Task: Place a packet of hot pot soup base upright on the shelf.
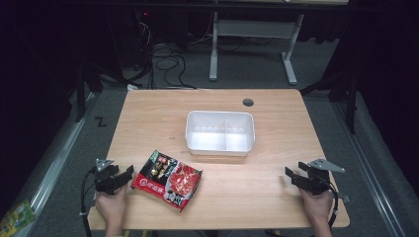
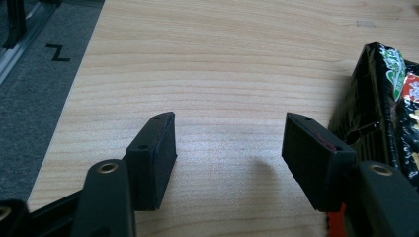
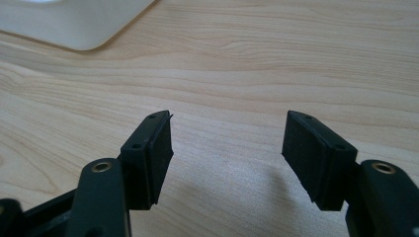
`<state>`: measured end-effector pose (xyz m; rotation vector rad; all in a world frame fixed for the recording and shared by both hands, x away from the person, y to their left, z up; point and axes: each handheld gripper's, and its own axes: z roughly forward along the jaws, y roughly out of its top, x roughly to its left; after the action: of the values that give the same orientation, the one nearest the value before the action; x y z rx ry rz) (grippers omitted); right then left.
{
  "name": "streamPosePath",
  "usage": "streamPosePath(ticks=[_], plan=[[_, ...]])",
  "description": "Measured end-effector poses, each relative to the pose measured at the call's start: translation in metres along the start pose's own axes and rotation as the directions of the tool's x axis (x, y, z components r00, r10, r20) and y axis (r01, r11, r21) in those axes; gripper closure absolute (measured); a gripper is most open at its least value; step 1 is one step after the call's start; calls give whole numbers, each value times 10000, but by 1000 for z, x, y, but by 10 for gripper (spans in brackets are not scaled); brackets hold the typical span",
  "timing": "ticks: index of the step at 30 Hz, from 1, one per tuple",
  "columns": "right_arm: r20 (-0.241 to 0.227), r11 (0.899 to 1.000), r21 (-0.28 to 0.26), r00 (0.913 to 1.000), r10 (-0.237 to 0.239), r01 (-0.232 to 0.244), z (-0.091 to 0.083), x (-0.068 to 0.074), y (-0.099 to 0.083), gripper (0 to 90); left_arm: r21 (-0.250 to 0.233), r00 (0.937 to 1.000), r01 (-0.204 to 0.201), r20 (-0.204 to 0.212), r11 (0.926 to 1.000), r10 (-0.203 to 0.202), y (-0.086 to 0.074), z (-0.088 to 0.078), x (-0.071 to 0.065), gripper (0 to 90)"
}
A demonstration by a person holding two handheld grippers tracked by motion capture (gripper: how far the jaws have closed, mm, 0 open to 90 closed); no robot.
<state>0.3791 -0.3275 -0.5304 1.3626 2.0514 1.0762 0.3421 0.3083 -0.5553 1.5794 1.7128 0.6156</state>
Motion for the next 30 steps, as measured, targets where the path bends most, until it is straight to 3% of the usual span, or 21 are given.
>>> streamPosePath(ticks=[6, 12, 19, 23, 30], plan=[[95, 9999, 151, 9999, -57, 56, 1, 1, 1, 364, -39, 9999, 111, 116, 9999, -111, 0, 0, 1, 396], [29, 10000, 74, 10000, -8, 8, 0, 0, 0, 362, -104, 9999, -80, -71, 9999, 80, -1, -2, -1, 423], [112, 9999, 143, 9999, -64, 62, 1, 1, 0, 362, -266, 9998, 168, 71, 9995, -166, -2, -2, 1, 428], [131, 9999, 151, 9999, -64, 62, 1, 1, 1, 362, -325, 10000, 28, 74, 9995, -25, -2, -3, 0, 432], [139, 9998, 187, 9999, -40, 37, 1, 2, 1, 360, -392, 9989, 257, 406, 9989, -241, -1, -3, 3, 431]])
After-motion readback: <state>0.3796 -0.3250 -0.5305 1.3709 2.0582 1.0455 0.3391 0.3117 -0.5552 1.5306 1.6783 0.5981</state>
